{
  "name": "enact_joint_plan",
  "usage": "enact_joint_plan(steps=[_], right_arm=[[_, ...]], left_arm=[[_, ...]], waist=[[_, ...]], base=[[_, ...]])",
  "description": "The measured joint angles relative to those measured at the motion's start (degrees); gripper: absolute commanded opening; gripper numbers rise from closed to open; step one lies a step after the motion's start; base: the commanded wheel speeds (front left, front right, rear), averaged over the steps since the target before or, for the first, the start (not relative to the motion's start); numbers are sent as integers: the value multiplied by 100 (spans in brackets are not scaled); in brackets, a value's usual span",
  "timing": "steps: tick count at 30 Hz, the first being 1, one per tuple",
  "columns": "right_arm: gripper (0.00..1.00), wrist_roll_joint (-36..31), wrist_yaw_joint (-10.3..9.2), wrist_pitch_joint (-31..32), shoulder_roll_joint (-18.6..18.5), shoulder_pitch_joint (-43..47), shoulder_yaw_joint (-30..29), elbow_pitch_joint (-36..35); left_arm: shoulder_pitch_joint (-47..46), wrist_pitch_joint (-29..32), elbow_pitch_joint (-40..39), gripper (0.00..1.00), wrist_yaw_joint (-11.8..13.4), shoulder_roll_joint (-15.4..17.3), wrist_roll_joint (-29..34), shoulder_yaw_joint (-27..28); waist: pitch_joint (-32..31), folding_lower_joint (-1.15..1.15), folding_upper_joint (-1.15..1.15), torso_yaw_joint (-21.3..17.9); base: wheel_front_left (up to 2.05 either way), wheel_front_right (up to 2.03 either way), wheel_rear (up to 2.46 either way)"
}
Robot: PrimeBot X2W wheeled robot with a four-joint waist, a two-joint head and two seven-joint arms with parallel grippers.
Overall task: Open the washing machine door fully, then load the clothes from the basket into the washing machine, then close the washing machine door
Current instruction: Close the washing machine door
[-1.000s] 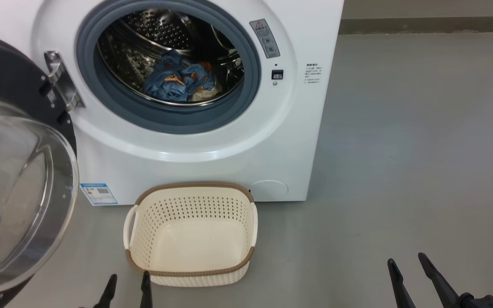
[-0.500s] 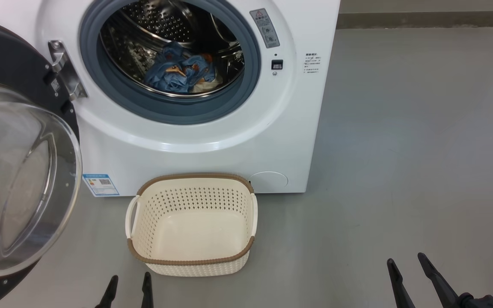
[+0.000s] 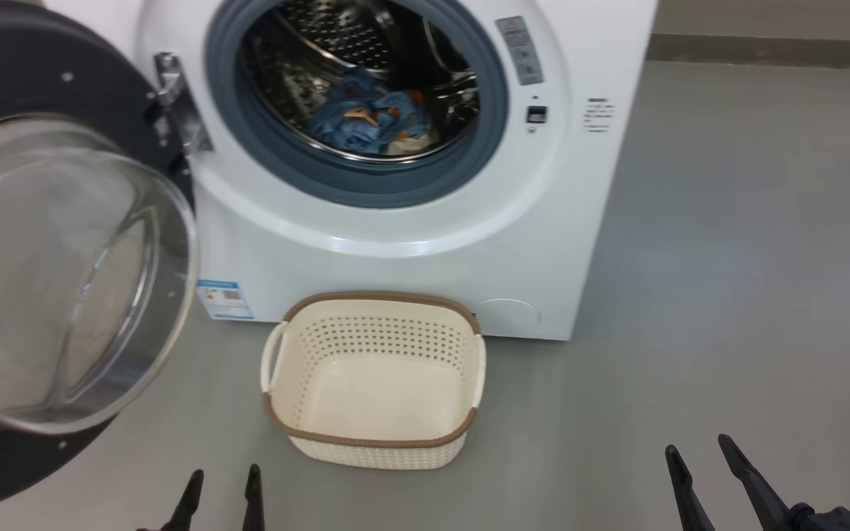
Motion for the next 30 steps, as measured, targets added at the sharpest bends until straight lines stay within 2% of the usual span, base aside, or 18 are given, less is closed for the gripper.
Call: enact_joint_plan(steps=[6,14,19,25,30], right_arm=[[100,0,0,0,-93,-222,220,8],[100,0,0,0,-188,-369,492,53],[100,19,0,0,-417,-968,992,177],[100,144,0,0,-564,-1403,1445,370],[100,227,0,0,-615,-1441,1495,445]], left_arm=[[1,1,-110,100,35,0,4,98],[69,1,-341,100,85,1,-10,213],[240,0,-686,100,337,5,-182,416],[460,0,-973,100,537,7,-285,559],[483,0,-1082,100,589,5,-312,556]], waist=[[-31,0,0,536],[-89,0,0,1470],[-40,0,0,1996],[123,0,0,2332],[234,0,0,2420]], base=[[0,0,0],[0,0,0],[0,0,0],[0,0,0],[-4,-4,-4]])
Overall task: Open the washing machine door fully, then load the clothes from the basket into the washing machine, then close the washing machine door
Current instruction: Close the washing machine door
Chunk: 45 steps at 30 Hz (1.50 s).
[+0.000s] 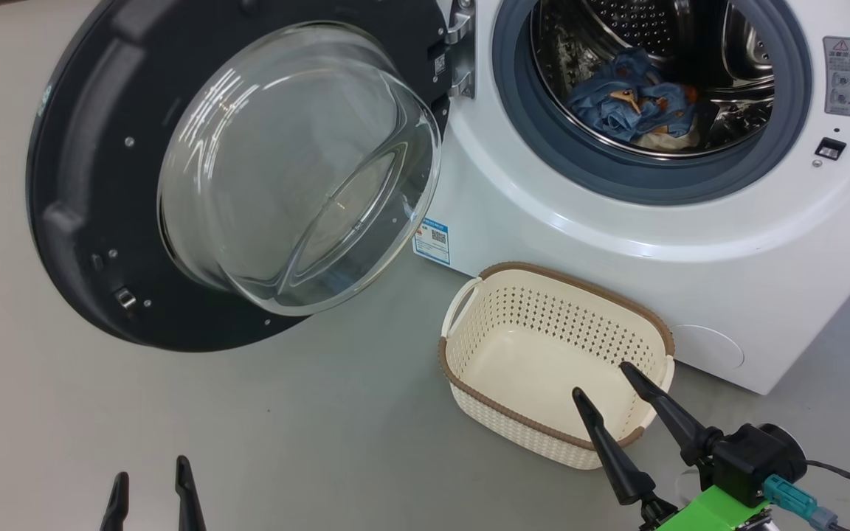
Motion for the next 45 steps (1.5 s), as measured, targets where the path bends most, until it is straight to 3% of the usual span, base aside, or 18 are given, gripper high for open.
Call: enact_joint_plan(steps=[6,7,8,9,13,21,24,25,29,34,40,45], right_arm=[[100,41,0,0,-1,2,7,18],[100,41,0,0,-1,4,5,18],[100,41,0,0,1,8,3,19],[100,41,0,0,1,8,3,19],[100,41,0,0,22,14,-41,19],[100,38,0,0,132,187,-198,0],[100,38,0,0,190,257,-234,-12],[100,38,0,0,197,287,-238,-24],[100,30,0,0,194,308,-288,-37],[100,3,0,0,193,524,-394,-75],[100,-20,0,0,163,919,-444,-118],[100,-60,0,0,-12,1007,-566,-246]], left_arm=[[21,0,-49,100,52,-2,-83,27],[21,0,-83,62,67,-3,-247,74],[21,0,-141,0,90,-8,-515,163],[21,0,-141,0,90,-8,-515,163],[3,0,-422,0,44,-10,-2242,888],[-739,-7,-226,0,-934,-32,-4787,2499],[-1248,131,30,0,-1069,-12,-5504,2915],[-1417,312,180,0,-1068,138,-5689,2981],[-2233,829,904,0,-881,840,-6208,3355],[-3201,1214,2042,0,-818,1367,-6726,3577],[-4120,1365,3267,0,-847,1758,-6760,3496],[-4890,1575,3945,0,-1063,1798,-7058,3487]], waist=[[23,0,0,15],[23,0,0,16],[22,0,0,18],[22,0,0,18],[9,0,0,21],[-27,0,0,-13],[-54,0,0,-28],[-59,0,0,-34],[-73,0,0,-51],[-107,0,0,-73],[-110,0,0,-77],[40,0,0,-79]], base=[[-1,-1,-1],[0,0,0],[0,0,0],[0,0,0],[0,0,0],[0,0,0],[0,0,0],[0,0,0],[0,0,0],[0,0,0],[0,0,0],[0,0,0]])
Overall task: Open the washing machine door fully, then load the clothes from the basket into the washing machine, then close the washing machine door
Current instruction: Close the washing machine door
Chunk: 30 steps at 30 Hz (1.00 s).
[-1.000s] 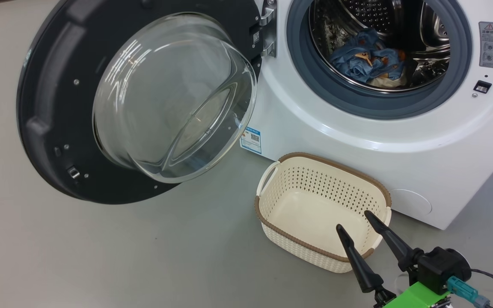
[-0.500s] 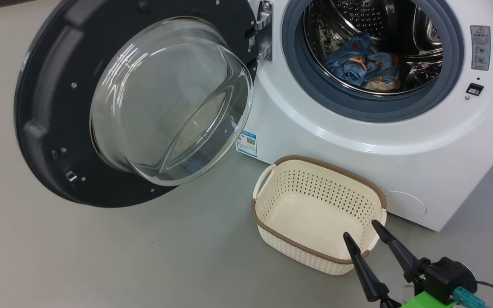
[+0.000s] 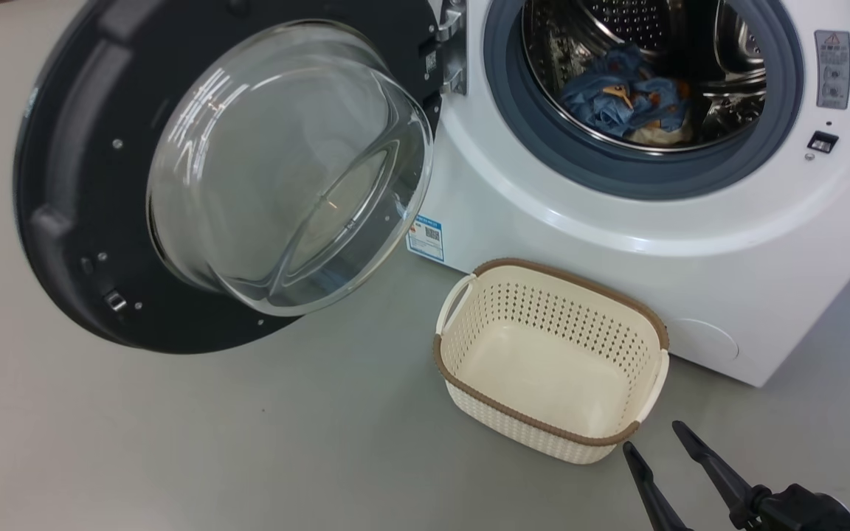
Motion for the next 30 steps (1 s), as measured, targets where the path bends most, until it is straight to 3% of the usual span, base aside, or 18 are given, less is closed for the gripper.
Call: enact_joint_plan(steps=[7,15,24,30], right_arm=[[100,-11,0,0,-245,-1,-4,-76],[100,-11,0,0,-508,-1,-21,-138],[100,-8,0,0,-620,57,-40,-194],[100,-2,0,0,-686,89,-48,-218]], left_arm=[[-554,355,543,0,-442,20,-223,-33],[-707,566,1074,0,-759,18,-252,-129],[-834,969,1538,0,-957,38,-308,-204],[-1057,1628,1824,0,-1027,73,-366,-364]], waist=[[237,0,0,-203],[488,0,0,-516],[672,0,0,-738],[777,0,0,-759]], base=[[0,0,0],[0,0,0],[0,0,0],[0,0,0]])
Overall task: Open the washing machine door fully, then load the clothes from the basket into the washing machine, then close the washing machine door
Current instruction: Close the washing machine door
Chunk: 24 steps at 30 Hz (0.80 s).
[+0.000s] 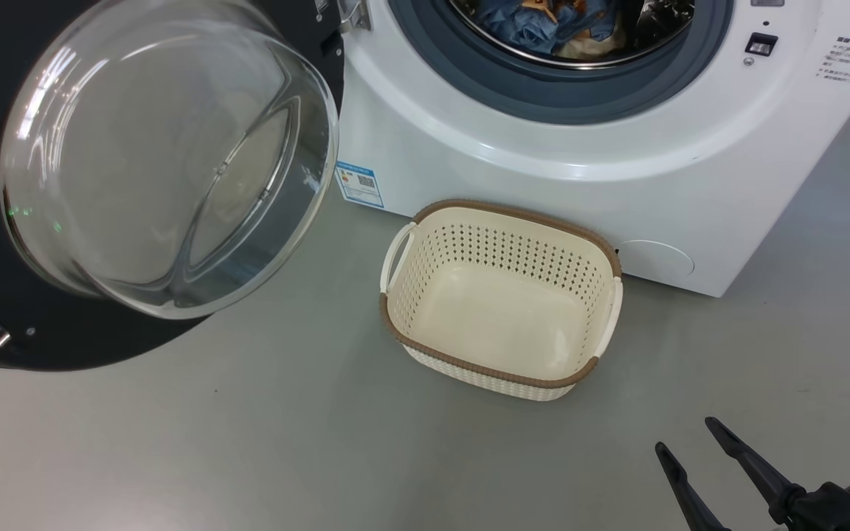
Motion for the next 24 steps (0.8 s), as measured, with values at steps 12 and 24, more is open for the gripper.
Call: enact_joint_plan(steps=[12,24], right_arm=[[100,0,0,0,-29,-2,-2,-9],[100,-1,0,0,3,-2,-8,-7]], left_arm=[[27,1351,227,0,-194,323,-18,-324],[510,2419,-267,0,-242,189,-294,-341]], waist=[[111,0,0,57],[78,0,0,139]], base=[[0,0,0],[0,0,0]])
